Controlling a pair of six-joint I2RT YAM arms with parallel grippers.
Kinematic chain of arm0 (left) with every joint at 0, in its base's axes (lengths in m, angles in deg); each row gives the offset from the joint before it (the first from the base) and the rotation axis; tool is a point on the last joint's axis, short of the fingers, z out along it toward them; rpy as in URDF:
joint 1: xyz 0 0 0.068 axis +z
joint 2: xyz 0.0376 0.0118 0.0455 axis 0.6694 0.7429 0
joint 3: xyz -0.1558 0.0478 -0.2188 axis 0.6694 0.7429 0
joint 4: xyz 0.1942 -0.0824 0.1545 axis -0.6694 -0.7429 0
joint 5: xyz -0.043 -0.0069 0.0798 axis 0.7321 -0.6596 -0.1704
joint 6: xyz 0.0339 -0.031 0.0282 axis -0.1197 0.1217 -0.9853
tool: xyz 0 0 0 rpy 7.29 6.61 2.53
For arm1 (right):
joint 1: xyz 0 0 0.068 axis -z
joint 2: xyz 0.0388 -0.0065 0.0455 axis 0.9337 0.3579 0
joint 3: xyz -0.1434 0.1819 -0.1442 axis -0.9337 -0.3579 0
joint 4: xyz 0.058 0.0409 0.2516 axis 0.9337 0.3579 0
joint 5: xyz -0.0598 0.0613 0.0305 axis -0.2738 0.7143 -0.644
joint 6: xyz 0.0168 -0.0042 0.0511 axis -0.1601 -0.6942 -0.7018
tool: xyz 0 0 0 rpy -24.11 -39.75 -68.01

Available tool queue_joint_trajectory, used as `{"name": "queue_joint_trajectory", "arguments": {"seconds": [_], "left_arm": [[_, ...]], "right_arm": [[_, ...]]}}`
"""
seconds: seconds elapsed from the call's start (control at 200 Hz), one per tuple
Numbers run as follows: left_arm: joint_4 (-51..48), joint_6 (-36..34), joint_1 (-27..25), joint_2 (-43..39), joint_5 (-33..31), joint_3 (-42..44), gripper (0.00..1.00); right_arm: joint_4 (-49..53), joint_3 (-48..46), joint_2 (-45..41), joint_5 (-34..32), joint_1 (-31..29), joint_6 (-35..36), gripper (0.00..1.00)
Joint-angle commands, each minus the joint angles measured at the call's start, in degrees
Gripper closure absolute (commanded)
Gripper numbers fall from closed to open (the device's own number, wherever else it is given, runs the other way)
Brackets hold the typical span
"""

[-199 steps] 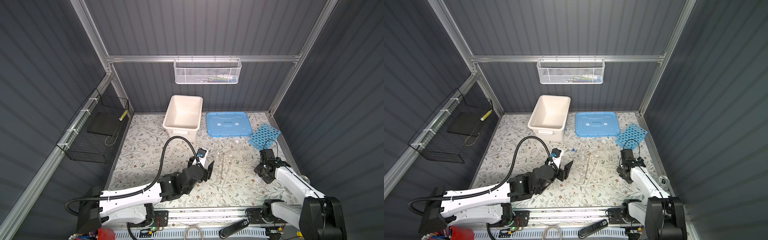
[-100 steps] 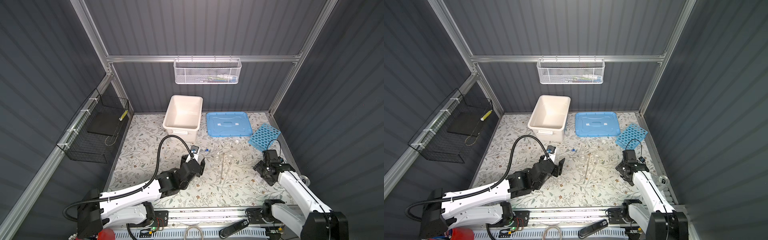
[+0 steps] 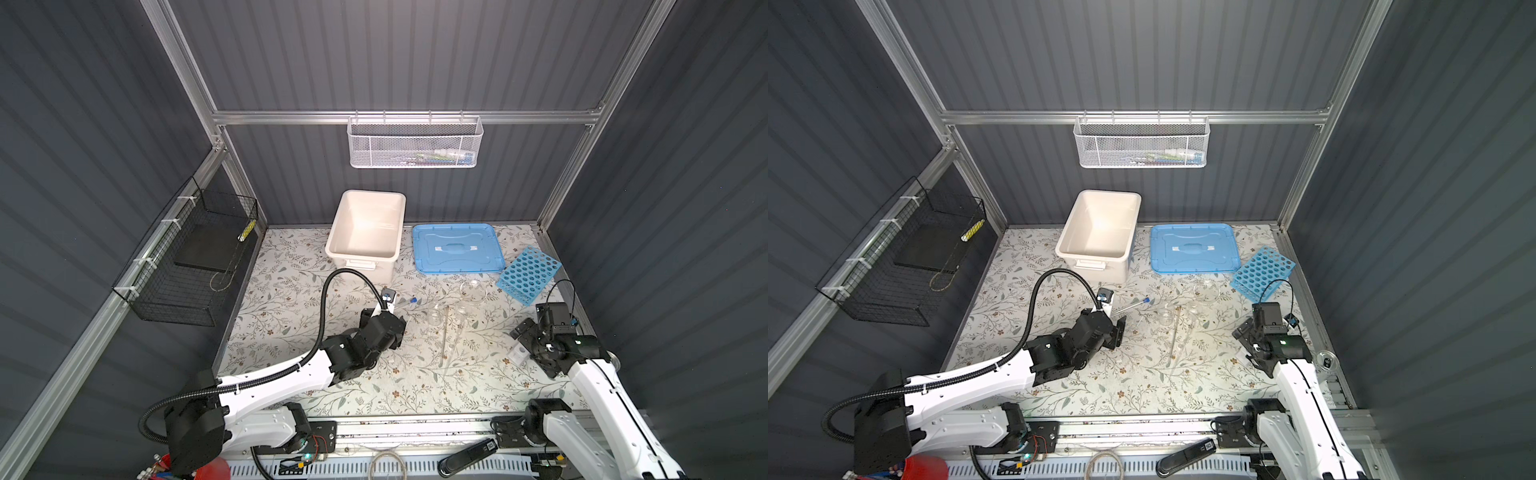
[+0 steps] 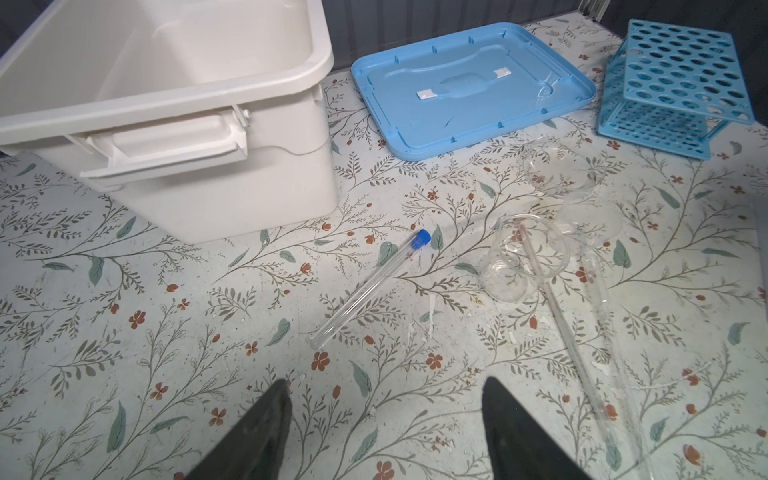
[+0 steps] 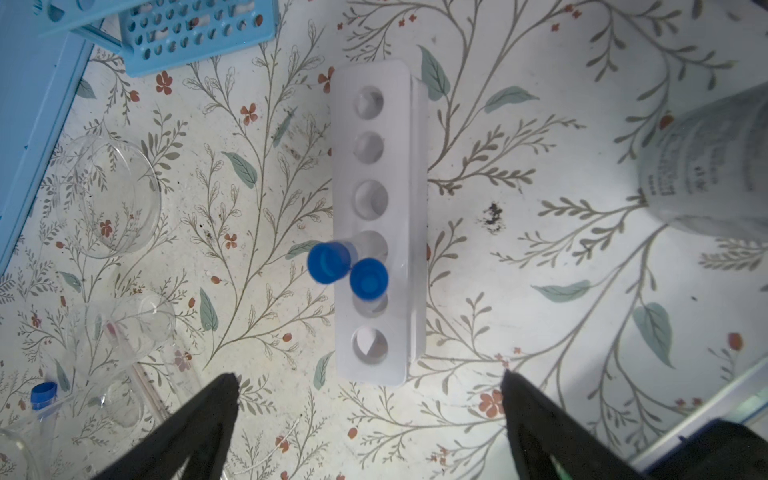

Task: Organize the chemistry lab equipment
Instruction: 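Move the left gripper over the loose blue-capped tube while the right gripper follows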

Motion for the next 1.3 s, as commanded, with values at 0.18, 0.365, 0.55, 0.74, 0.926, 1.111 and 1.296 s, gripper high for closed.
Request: {"name": "queue_joint_trajectory", "arguments": {"seconds": [0.18, 0.365, 0.55, 0.74, 0.926, 1.111, 1.296], "left_arm": [[-1.4, -3.1, 6.6, 6.3, 7.1, -5.5, 0.26], [-3.6, -5.6, 8.5, 12.3, 8.8, -10.2, 0.27], [-4.7, -7.2, 10.3, 17.1, 11.9, -13.5, 0.28], [-6.2, -10.2, 12.2, 24.7, 16.6, -18.6, 0.3], [-10.7, -14.6, 13.5, 32.3, 19.8, -25.5, 0.32], [-14.8, -17.8, 14.8, 36.4, 23.8, -30.2, 0.33], [-21.5, -21.0, 15.8, 40.7, 25.4, -36.2, 0.33]], "right_arm": [[7.6, 8.0, -0.8, 1.0, -0.4, 0.9, 0.01], [10.3, 15.7, 4.4, -5.0, -6.7, 1.9, 0.01], [11.7, 25.2, 13.4, -8.7, -15.0, 4.9, 0.01], [8.8, 32.1, 24.9, -6.1, -18.4, 11.5, 0.01], [4.6, 34.8, 32.1, 1.1, -18.5, 16.5, 0.01], [3.2, 36.1, 35.3, 4.9, -17.7, 20.1, 0.01], [1.0, 34.3, 35.9, 11.8, -15.1, 22.4, 0.01]]}}
